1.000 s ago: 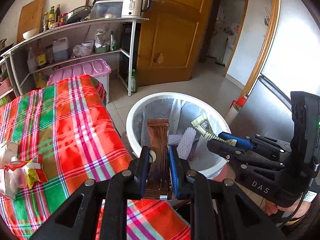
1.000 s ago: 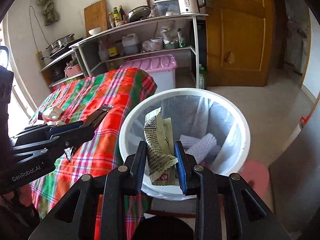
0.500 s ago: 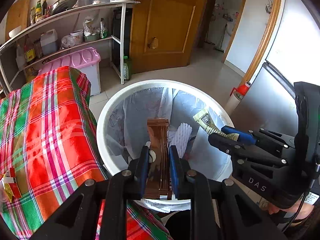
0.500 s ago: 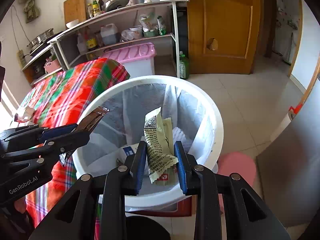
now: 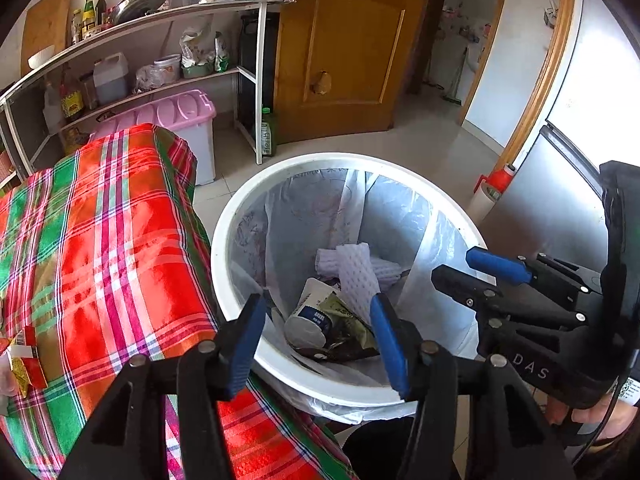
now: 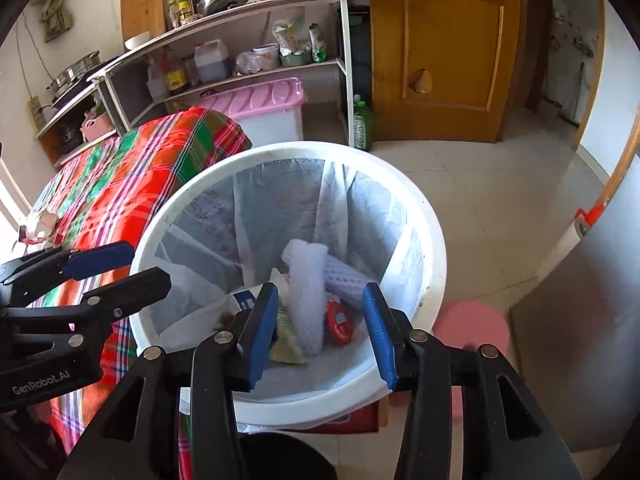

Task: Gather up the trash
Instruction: 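Carry the chocolate bar and beige wrapper over the bin and open both tools, then move both open tools back from the bin to the table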

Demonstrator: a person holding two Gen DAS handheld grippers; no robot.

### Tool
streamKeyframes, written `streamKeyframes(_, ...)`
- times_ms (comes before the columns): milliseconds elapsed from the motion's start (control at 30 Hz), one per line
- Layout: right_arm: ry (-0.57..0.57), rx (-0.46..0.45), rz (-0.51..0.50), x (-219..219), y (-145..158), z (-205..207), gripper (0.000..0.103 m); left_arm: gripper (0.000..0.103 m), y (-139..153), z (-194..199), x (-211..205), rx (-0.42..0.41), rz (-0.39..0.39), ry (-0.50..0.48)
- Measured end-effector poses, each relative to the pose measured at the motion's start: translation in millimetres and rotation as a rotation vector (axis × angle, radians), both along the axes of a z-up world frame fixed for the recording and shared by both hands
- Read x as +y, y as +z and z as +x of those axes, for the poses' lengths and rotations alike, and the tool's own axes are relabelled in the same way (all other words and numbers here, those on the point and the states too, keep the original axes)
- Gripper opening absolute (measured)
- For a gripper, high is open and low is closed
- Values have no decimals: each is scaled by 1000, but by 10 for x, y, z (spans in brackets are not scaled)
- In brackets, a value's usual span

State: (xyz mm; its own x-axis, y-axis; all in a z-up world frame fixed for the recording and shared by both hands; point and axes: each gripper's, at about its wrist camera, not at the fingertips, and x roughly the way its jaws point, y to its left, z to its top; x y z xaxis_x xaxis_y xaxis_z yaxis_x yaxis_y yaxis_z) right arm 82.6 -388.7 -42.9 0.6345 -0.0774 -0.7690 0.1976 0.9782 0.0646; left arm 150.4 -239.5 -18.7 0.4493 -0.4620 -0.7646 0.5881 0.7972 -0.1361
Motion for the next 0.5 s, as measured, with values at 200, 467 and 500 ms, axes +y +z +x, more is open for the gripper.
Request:
streamKeyframes(200,-1,-21,6,71,84,-60,45,57,69,-68,100,-15,-10,4)
streamKeyframes(467,12,-48,2,254,198,-142,45,57,202,-135,396,-35,-47,38)
streamKeyframes(500,16,-52,3,286,210,-149,45,57,215,-139,438,-34,-50,43)
